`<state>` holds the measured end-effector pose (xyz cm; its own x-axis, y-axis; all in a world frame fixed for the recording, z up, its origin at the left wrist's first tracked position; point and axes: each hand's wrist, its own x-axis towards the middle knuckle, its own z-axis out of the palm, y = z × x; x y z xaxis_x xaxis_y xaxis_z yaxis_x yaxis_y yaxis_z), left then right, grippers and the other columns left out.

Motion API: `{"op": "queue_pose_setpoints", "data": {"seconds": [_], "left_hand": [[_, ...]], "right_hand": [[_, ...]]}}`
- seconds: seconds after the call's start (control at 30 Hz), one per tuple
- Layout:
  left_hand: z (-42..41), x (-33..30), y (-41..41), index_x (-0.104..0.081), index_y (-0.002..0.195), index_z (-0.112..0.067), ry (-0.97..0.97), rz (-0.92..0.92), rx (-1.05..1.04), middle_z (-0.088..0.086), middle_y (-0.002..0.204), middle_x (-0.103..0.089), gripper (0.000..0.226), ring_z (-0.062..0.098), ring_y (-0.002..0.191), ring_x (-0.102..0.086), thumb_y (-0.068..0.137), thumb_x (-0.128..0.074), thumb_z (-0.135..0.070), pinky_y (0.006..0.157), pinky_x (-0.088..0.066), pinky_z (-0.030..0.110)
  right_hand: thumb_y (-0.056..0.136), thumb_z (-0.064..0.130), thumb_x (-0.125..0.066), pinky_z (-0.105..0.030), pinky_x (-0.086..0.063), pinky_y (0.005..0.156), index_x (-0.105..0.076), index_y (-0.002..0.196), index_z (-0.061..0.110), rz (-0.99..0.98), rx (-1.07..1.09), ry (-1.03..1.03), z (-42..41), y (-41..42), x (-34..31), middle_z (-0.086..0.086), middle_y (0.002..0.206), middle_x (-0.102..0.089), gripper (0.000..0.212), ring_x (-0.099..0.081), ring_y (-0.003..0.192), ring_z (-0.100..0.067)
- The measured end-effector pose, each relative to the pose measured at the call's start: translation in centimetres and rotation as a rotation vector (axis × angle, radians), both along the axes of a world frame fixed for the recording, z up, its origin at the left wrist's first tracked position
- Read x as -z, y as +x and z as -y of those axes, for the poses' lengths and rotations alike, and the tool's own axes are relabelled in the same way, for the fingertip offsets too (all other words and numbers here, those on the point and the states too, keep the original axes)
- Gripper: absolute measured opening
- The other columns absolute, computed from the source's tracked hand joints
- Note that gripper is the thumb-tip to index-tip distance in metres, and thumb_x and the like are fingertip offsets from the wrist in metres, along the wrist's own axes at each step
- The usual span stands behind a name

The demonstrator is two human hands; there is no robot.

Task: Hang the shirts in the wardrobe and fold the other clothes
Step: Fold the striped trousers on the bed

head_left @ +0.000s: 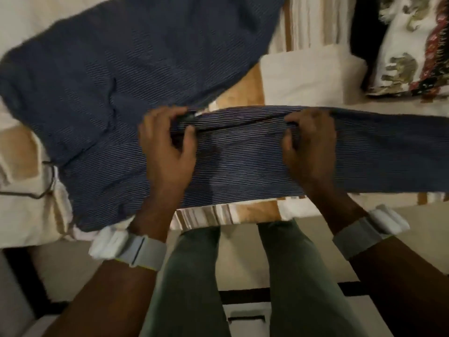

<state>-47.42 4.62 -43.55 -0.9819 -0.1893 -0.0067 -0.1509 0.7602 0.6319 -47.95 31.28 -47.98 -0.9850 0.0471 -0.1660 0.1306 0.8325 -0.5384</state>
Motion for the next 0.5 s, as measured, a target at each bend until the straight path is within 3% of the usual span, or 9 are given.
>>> {"op": "queue_pose_setpoints", "data": {"seconds": [0.07,0.13,0.23,0.33,0.43,0.5], "left_hand": [[7.0,-0.2,4.2,-0.060,0.128,-0.002,-0.143,-0.022,-0.287,0.020,0.125,-0.058,0.034,0.032,0.119,-0.054,0.100,-0.065,-0.022,0.106,-0.042,0.039],[13.2,0.4,7.9,-0.057,0.130,0.001,-0.206,0.009,-0.606,0.025,0.126,-0.057,0.046,0.039,0.120,-0.054,0.098,-0.066,-0.030,0.106,-0.044,0.045],[20.2,0.7,11.2,-0.055,0.127,-0.004,0.041,0.278,-0.941,0.023,0.125,-0.061,0.056,0.038,0.118,-0.059,0.095,-0.066,-0.049,0.099,-0.047,0.042],[22.0,1.4,12.0,-0.055,0.116,-0.020,0.143,0.541,-0.870,0.006,0.122,-0.068,0.070,0.025,0.114,-0.063,0.080,-0.057,-0.080,0.102,-0.048,0.045],[22.7,1.9,12.3,-0.059,0.100,-0.021,0.114,0.527,-0.857,0.010,0.108,-0.071,0.056,0.027,0.101,-0.066,0.080,-0.067,-0.073,0.088,-0.048,0.038],[23.2,2.3,13.2,-0.060,0.093,-0.019,0.109,0.586,-0.882,0.009,0.096,-0.071,0.057,0.028,0.092,-0.066,0.082,-0.065,-0.075,0.079,-0.045,0.036]], "right_hand": [[0.094,0.021,-0.060,-0.040,-0.043,0.087,-0.068,0.116,0.015,-0.009,-0.303,-0.076,4.1,-0.2,-0.7,-0.012,0.115,-0.063,0.024,-0.055,0.107,-0.030],[0.097,0.022,-0.060,-0.034,-0.044,0.084,-0.069,0.118,0.015,0.082,-0.504,-0.156,7.5,0.2,-1.0,-0.008,0.111,-0.065,0.024,-0.058,0.101,-0.025],[0.100,0.031,-0.060,-0.030,-0.052,0.070,-0.067,0.122,0.026,0.255,-0.628,-0.191,13.0,1.7,-1.1,0.003,0.104,-0.070,0.023,-0.065,0.084,-0.015],[0.099,0.033,-0.064,-0.033,-0.054,0.068,-0.066,0.119,0.031,0.335,-0.641,-0.221,16.9,2.7,-1.4,0.016,0.089,-0.064,0.020,-0.058,0.074,-0.008],[0.097,0.041,-0.066,-0.035,-0.055,0.078,-0.066,0.123,0.031,0.371,-0.623,-0.175,19.8,4.1,-1.0,0.013,0.099,-0.065,0.027,-0.058,0.085,-0.007],[0.090,0.056,-0.068,-0.039,-0.054,0.086,-0.064,0.128,0.030,0.326,-0.657,-0.118,21.2,5.1,-0.9,0.006,0.111,-0.066,0.046,-0.061,0.099,-0.014]]}}
